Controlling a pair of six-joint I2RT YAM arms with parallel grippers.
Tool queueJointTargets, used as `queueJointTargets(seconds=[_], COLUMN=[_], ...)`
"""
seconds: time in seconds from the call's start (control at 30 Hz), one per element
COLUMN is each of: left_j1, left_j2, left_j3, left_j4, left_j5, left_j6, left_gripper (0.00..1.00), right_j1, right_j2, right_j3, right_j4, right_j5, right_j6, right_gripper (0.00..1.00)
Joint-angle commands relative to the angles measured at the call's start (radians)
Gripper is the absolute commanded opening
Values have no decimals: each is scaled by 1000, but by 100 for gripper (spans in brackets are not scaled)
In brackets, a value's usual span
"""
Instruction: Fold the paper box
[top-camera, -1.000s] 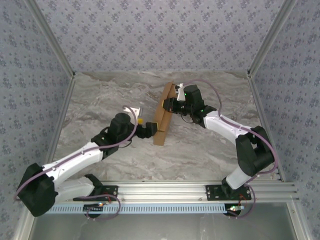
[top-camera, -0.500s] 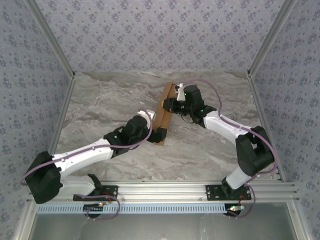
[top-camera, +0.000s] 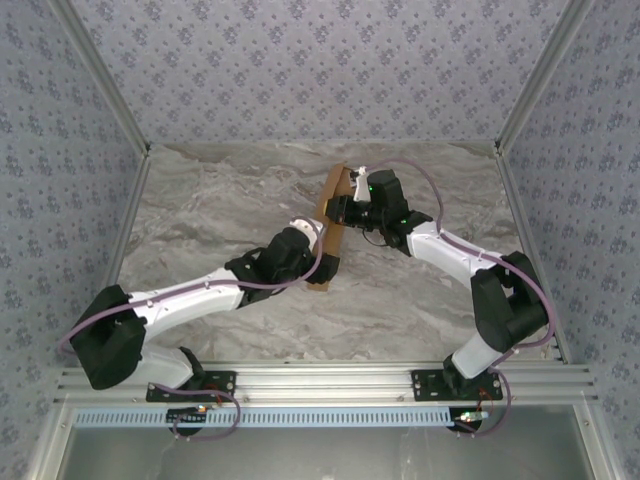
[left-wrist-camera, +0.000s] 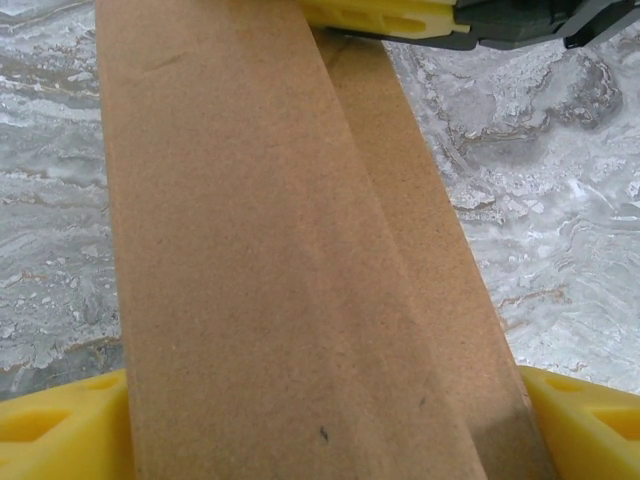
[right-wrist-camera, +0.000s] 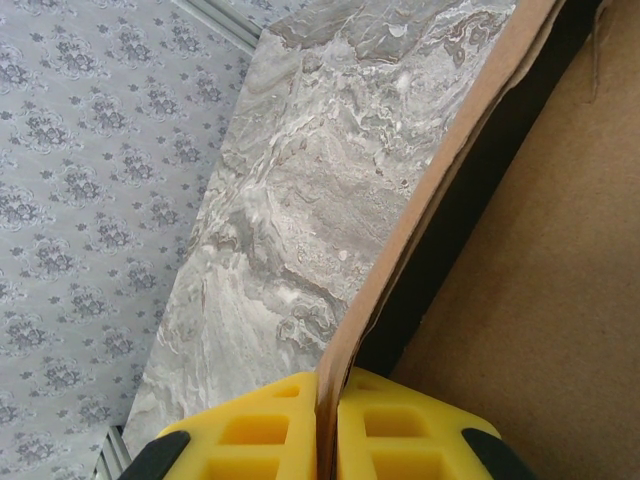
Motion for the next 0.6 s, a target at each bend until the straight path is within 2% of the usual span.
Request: queueJointTargets(seconds=[0.0,0.23,0.57], left_j1=[-5,2,55], left_j2=[19,5,-27], left_j3=[29,1,-43], left_j4=[6,6,14], left_j5=[-21,-65,-35], left_j6=[39,60,78], left_gripper=[80,65,53], right_j1=[-3,-8,-35], right_j2=[57,24,-84], right_j3=[-40,-22,21], right_j4=[-133,-154,-242], right_j5=[50,47,61], right_j6=[-35,-42,-103], right_gripper=[12,18,38])
